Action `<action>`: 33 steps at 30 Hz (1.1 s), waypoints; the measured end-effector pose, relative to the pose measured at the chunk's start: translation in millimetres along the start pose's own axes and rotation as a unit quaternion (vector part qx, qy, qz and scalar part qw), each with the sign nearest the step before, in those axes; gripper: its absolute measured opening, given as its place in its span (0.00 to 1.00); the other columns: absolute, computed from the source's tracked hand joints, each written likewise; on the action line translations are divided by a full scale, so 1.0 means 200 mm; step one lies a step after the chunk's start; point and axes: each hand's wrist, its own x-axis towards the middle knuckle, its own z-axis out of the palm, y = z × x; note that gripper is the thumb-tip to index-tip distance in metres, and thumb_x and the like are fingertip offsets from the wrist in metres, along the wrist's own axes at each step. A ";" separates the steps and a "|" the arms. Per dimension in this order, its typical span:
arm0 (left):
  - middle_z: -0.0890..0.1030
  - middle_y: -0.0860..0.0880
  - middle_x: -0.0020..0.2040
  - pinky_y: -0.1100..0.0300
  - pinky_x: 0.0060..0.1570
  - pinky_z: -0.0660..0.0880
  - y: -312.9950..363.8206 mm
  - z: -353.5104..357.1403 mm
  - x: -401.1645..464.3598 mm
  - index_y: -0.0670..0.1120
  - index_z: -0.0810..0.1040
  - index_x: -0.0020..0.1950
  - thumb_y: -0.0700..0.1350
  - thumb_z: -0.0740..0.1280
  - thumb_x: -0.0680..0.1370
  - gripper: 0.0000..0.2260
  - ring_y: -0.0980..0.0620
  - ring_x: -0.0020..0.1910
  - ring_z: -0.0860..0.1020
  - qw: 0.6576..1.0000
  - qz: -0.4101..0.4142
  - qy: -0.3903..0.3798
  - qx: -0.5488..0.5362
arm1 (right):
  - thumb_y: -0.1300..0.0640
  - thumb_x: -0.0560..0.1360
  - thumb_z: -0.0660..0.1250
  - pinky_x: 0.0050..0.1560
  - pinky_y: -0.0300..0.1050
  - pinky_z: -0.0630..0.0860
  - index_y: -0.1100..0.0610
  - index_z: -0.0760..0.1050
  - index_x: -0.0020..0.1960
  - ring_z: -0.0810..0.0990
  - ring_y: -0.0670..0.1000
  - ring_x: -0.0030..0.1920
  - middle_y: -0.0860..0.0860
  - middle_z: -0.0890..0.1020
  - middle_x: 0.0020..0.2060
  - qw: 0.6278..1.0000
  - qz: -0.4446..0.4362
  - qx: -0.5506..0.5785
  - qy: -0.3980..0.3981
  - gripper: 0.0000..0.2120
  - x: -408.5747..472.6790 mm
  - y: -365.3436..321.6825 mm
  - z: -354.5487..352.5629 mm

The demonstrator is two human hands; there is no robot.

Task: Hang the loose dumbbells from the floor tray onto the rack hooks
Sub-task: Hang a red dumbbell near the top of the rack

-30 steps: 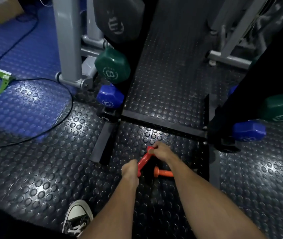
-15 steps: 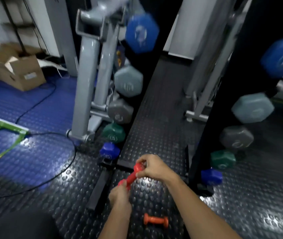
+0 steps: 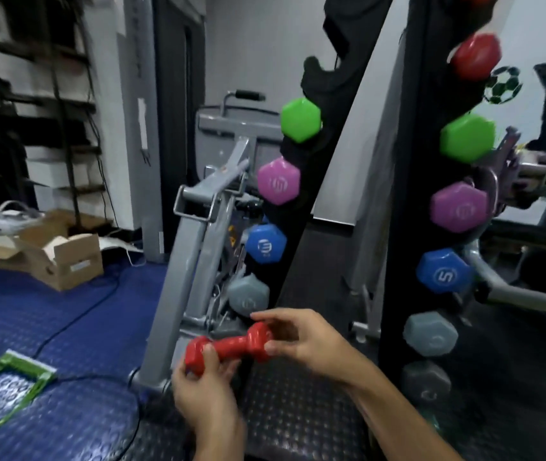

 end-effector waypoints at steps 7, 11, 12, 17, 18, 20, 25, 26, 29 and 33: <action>0.82 0.38 0.57 0.62 0.33 0.81 0.57 0.52 -0.05 0.39 0.73 0.61 0.39 0.70 0.80 0.12 0.49 0.42 0.84 0.992 0.069 -0.096 -0.037 | 0.58 0.67 0.79 0.58 0.57 0.82 0.52 0.81 0.58 0.86 0.53 0.49 0.57 0.86 0.52 0.988 -0.116 -0.026 0.100 0.20 0.21 -0.52 -0.27; 0.82 0.40 0.58 0.63 0.35 0.82 0.82 0.78 -0.07 0.41 0.74 0.64 0.38 0.69 0.81 0.13 0.44 0.52 0.85 0.983 0.096 -0.147 -0.053 | 0.61 0.68 0.80 0.59 0.57 0.82 0.48 0.82 0.57 0.86 0.52 0.50 0.51 0.87 0.51 0.972 -0.165 -0.075 0.150 0.19 0.32 -0.76 -0.41; 0.83 0.40 0.58 0.63 0.34 0.81 0.88 0.84 -0.06 0.41 0.74 0.64 0.37 0.69 0.80 0.13 0.44 0.52 0.85 0.980 0.094 -0.165 -0.054 | 0.61 0.68 0.80 0.58 0.56 0.82 0.46 0.82 0.54 0.86 0.51 0.49 0.49 0.87 0.50 0.967 -0.175 -0.085 0.167 0.19 0.34 -0.83 -0.44; 0.84 0.38 0.52 0.55 0.42 0.84 1.10 1.16 -0.09 0.41 0.78 0.55 0.34 0.66 0.79 0.07 0.43 0.48 0.84 0.955 0.081 -0.278 -0.058 | 0.63 0.67 0.83 0.51 0.43 0.84 0.55 0.84 0.56 0.85 0.43 0.43 0.48 0.86 0.45 0.949 -0.169 -0.099 0.249 0.20 0.40 -1.09 -0.59; 0.83 0.39 0.48 0.56 0.41 0.82 1.13 1.21 -0.10 0.40 0.80 0.54 0.34 0.65 0.79 0.06 0.44 0.46 0.83 0.948 0.094 -0.301 -0.047 | 0.62 0.66 0.83 0.50 0.43 0.84 0.55 0.83 0.56 0.86 0.43 0.42 0.48 0.86 0.44 0.944 -0.165 -0.094 0.271 0.20 0.41 -1.13 -0.62; 0.82 0.42 0.42 0.60 0.37 0.79 1.19 1.34 -0.15 0.38 0.81 0.53 0.37 0.64 0.78 0.07 0.47 0.42 0.81 0.934 0.121 -0.335 -0.029 | 0.60 0.65 0.84 0.51 0.45 0.84 0.55 0.83 0.53 0.87 0.47 0.44 0.50 0.87 0.44 0.929 -0.160 -0.079 0.323 0.19 0.43 -1.21 -0.69; 0.82 0.40 0.52 0.49 0.55 0.82 1.30 1.67 -0.24 0.43 0.79 0.49 0.54 0.65 0.80 0.14 0.43 0.52 0.83 0.906 0.100 -0.410 0.034 | 0.56 0.66 0.85 0.47 0.52 0.86 0.55 0.82 0.41 0.88 0.51 0.39 0.52 0.87 0.38 0.896 -0.125 -0.031 0.426 0.12 0.56 -1.35 -0.83; 0.83 0.41 0.52 0.47 0.58 0.81 1.30 1.71 -0.26 0.44 0.79 0.49 0.56 0.64 0.80 0.16 0.43 0.54 0.83 0.898 0.110 -0.422 0.066 | 0.53 0.65 0.85 0.46 0.53 0.85 0.55 0.82 0.40 0.87 0.51 0.39 0.52 0.87 0.37 0.886 -0.117 -0.027 0.448 0.13 0.59 -1.37 -0.85; 0.85 0.44 0.47 0.55 0.44 0.80 1.27 1.79 -0.30 0.42 0.82 0.50 0.58 0.61 0.81 0.20 0.48 0.47 0.83 0.881 0.128 -0.439 0.120 | 0.47 0.65 0.84 0.37 0.39 0.79 0.56 0.82 0.39 0.85 0.48 0.37 0.49 0.85 0.35 0.863 -0.080 -0.065 0.495 0.16 0.63 -1.41 -0.89; 0.85 0.43 0.50 0.59 0.40 0.76 1.25 1.89 -0.30 0.43 0.84 0.54 0.61 0.60 0.79 0.24 0.49 0.46 0.83 0.878 0.127 -0.438 0.146 | 0.46 0.67 0.83 0.29 0.34 0.74 0.54 0.81 0.37 0.84 0.45 0.34 0.49 0.84 0.33 0.859 -0.042 -0.087 0.502 0.15 0.67 -1.39 -0.97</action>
